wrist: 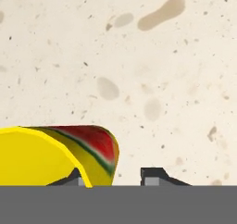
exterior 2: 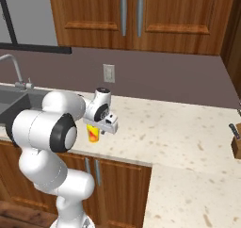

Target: Place the pitcher and cup on the dining counter for serving.

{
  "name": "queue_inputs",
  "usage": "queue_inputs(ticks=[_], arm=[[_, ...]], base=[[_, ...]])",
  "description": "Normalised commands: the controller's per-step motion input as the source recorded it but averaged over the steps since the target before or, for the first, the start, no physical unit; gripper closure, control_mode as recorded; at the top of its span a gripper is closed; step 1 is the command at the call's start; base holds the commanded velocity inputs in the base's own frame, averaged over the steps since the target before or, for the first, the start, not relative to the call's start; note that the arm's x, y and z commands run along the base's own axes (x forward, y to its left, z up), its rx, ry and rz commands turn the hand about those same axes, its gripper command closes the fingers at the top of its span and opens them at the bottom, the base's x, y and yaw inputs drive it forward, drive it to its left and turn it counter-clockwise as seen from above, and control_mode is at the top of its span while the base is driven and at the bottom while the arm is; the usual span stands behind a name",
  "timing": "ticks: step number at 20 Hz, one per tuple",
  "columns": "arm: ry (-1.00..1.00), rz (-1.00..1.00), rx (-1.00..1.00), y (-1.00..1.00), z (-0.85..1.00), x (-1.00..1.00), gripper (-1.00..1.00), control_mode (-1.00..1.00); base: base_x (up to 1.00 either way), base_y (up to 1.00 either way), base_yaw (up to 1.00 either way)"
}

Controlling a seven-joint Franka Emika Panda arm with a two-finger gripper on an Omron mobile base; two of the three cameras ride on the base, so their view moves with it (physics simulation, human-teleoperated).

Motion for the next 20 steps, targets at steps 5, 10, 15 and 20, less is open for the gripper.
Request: queue_inputs(ticks=[5, 10, 15, 20], arm=[[-0.01, 0.0, 0.0, 0.0, 0.0, -0.01, 1.0, -1.0], [-0.09, 0.0, 0.0, 0.0, 0.22, -0.12, 1.0, -1.0], [-0.3, 0.0, 0.0, 0.0, 0.7, -0.41, 1.0, -1.0], [-0.28, 0.0, 0.0, 0.0, 0.86, -0.38, 1.0, -1.0]], base=[[0.0, 0.0, 0.0], [0.0, 0.0, 0.0], [0.0, 0.0, 0.0], [0.0, 0.0, 0.0]])
